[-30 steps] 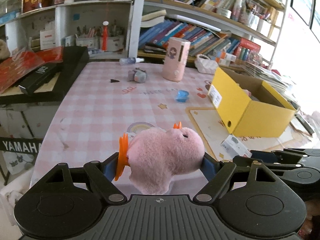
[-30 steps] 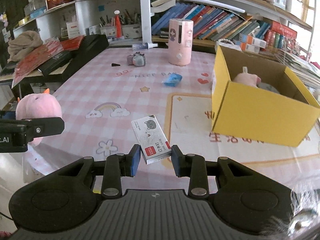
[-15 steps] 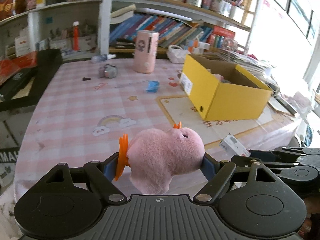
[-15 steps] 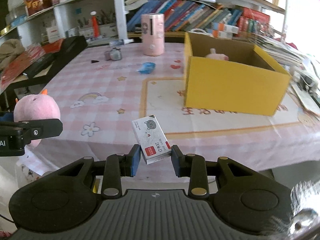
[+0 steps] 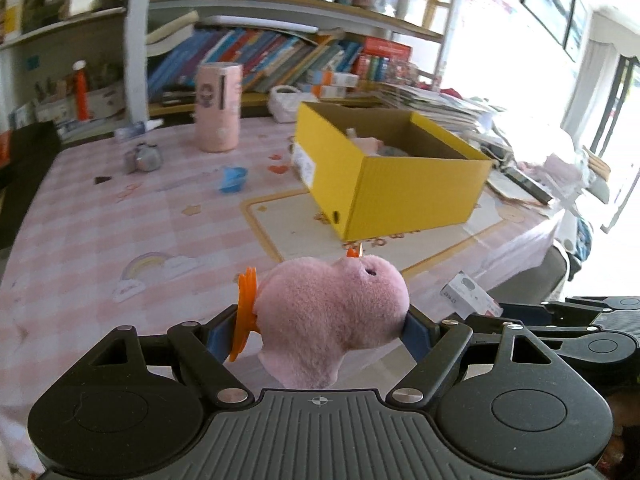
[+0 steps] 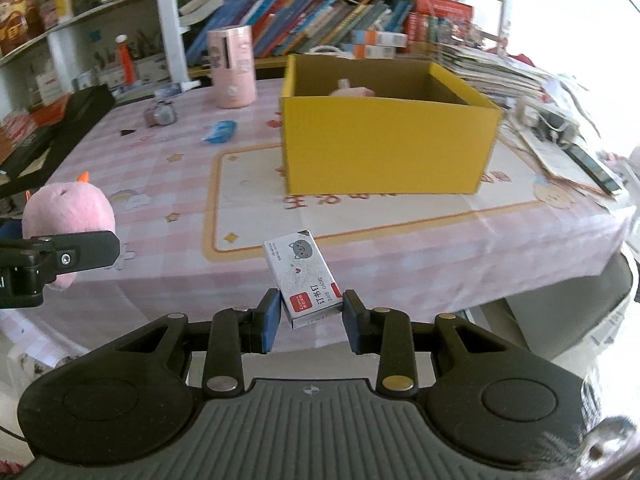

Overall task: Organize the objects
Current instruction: 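Carry the plush toy in the left tool over the yellow box while the right tool carries the small box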

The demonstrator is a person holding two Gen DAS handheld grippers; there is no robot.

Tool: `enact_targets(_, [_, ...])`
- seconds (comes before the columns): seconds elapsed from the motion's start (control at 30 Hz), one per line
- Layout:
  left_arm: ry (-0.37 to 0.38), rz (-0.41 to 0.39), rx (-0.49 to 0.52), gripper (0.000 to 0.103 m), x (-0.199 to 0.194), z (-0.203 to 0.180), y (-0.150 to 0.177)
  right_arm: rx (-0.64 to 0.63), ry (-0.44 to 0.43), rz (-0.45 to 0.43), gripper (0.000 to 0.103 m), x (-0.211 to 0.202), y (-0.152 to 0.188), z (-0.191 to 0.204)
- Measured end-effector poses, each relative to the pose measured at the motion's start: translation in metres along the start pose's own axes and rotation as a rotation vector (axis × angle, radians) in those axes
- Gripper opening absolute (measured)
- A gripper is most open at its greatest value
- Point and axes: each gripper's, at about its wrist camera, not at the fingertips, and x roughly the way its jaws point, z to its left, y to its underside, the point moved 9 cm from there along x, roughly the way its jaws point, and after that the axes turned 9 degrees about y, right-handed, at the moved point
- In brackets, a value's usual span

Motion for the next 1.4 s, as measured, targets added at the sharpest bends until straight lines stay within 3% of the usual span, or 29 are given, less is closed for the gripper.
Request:
enact_targets(0.37, [0.08, 0.02, 0.08, 0.083, 0.031, -0.042, -0.014, 0.094, 0.086, 0.014, 0.031, 0.001, 0.003, -0.054])
enact_targets(0.93, [0.089, 0.011, 0.101, 0.083, 0.059, -0.065, -0.034, 0.115, 0.105, 0.019, 0.031, 0.018, -0.011, -0.092])
enact_targets(1.17, [0.097, -0.045, 0.156, 0.083, 0.061, -0.08, -0.051, 0.136, 0.116, 0.013, 0.031, 0.027, -0.022, -0.109])
enact_targets(1.4, [0.089, -0.113, 0.199, 0.083, 0.065, -0.09, -0.081, 0.164, 0.138, -0.058, 0.031, 0.028, -0.05, -0.131])
